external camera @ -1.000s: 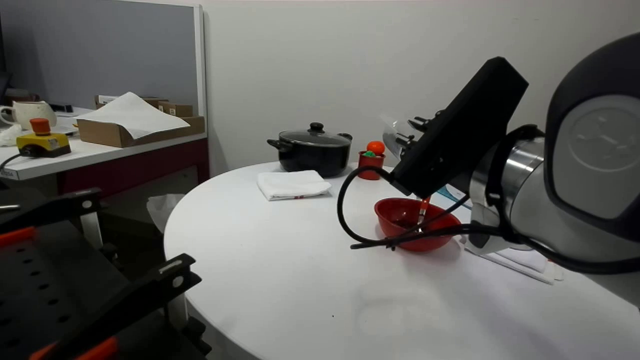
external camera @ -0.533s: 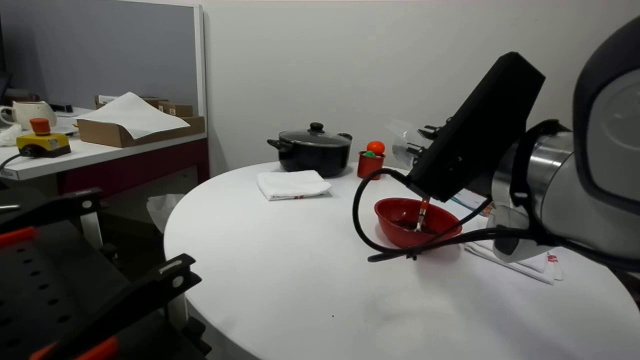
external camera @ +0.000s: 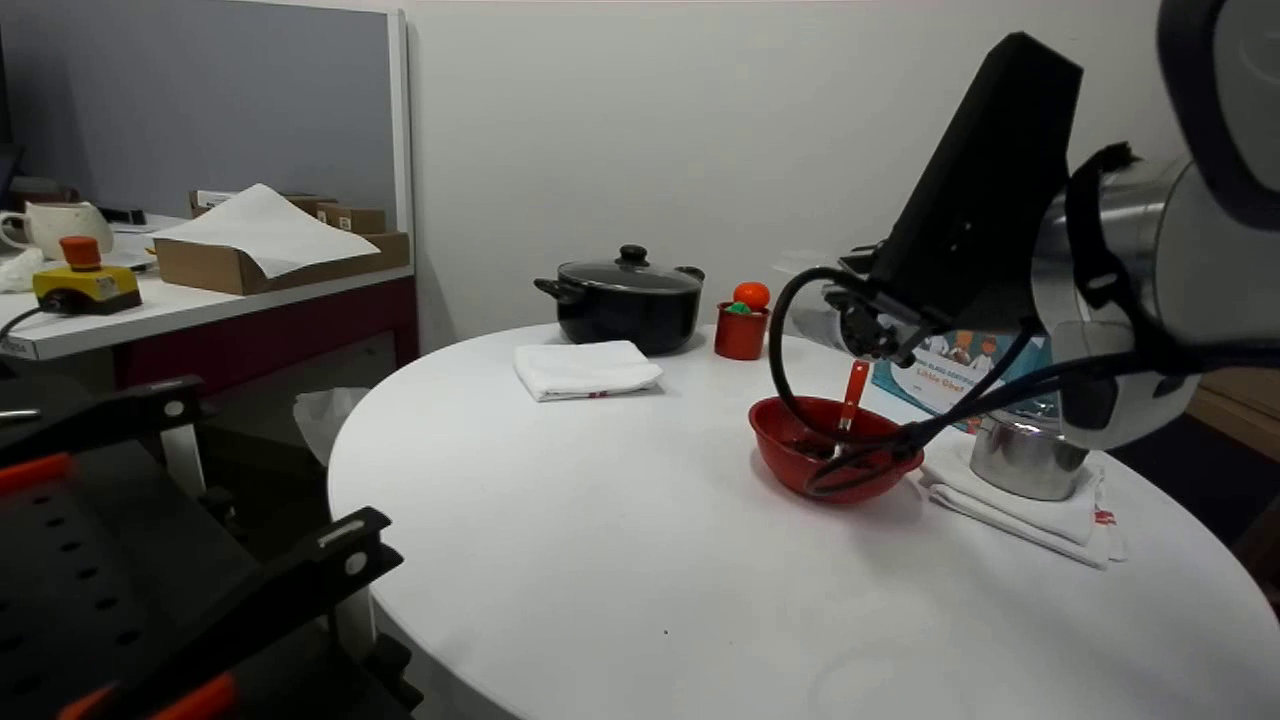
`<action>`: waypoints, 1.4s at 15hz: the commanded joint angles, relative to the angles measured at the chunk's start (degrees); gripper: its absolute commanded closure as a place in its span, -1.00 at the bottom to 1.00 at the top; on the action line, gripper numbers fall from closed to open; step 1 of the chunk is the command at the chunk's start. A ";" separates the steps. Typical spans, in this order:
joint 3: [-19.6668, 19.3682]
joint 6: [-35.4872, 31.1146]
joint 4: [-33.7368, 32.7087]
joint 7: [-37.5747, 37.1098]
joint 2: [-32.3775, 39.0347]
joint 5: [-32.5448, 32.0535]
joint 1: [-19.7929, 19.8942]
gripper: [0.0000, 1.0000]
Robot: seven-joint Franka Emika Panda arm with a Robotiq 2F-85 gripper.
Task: Put some of the contents in the jug into the red bowl
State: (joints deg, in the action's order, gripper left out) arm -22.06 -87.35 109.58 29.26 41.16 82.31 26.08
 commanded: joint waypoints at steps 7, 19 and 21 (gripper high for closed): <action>0.40 -13.40 0.84 -9.44 -9.73 -18.54 -8.18 0.86; 9.55 -30.48 3.22 -29.63 -22.14 -58.13 -19.59 0.86; 11.59 -30.54 3.76 -32.13 -23.73 -65.18 -21.49 0.86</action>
State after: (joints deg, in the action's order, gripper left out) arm -12.66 -115.95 110.34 1.07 21.39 25.54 7.06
